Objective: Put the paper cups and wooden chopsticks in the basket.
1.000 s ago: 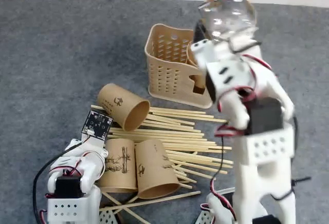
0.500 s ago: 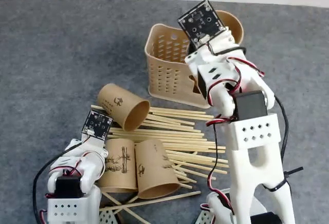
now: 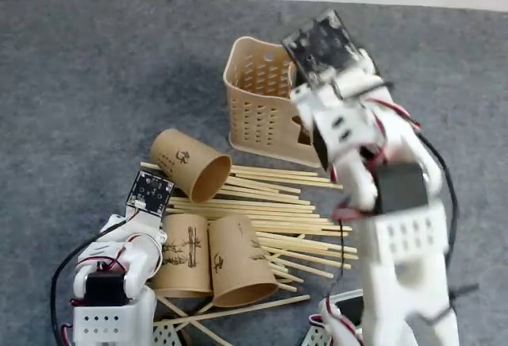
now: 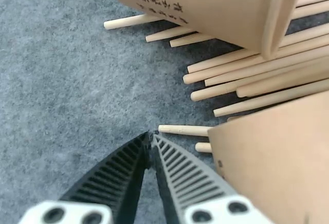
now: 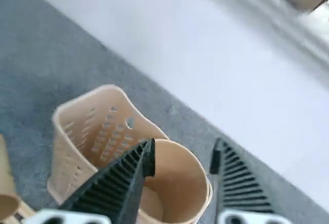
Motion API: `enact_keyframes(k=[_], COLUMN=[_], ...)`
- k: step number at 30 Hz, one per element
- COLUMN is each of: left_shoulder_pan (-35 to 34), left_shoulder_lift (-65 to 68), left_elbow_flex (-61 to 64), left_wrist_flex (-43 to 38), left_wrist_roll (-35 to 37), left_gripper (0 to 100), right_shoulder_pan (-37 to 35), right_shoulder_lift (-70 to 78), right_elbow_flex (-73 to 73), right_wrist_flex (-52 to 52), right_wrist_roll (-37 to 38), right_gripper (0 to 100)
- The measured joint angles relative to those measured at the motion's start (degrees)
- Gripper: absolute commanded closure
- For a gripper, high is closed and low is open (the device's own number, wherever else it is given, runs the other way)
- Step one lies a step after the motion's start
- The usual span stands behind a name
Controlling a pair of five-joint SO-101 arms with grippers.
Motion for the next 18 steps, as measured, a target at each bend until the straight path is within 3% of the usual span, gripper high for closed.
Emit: enact_keyframes(k=[4,8,18], left_shoulder_pan=[0.0,0.0,0.0], left_shoulder_lift=[0.0,0.0,0.0], left_elbow_flex=[0.0,0.0,0.0], left_wrist_flex=[0.0,0.0,0.0], left_wrist_roll=[0.0,0.0,0.0], left_gripper=[100,100,100], right_shoulder_pan=[-2.46,-3.25,-3.25], right_shoulder_lift=[-8.09,-14.51,-31.3], right_elbow_flex=[3.6,10.37,33.67], right_wrist_flex=[7.82,13.45,12.57], right_wrist_roll=[0.0,0.0,0.0], right_gripper=[99.3,99.3,99.3])
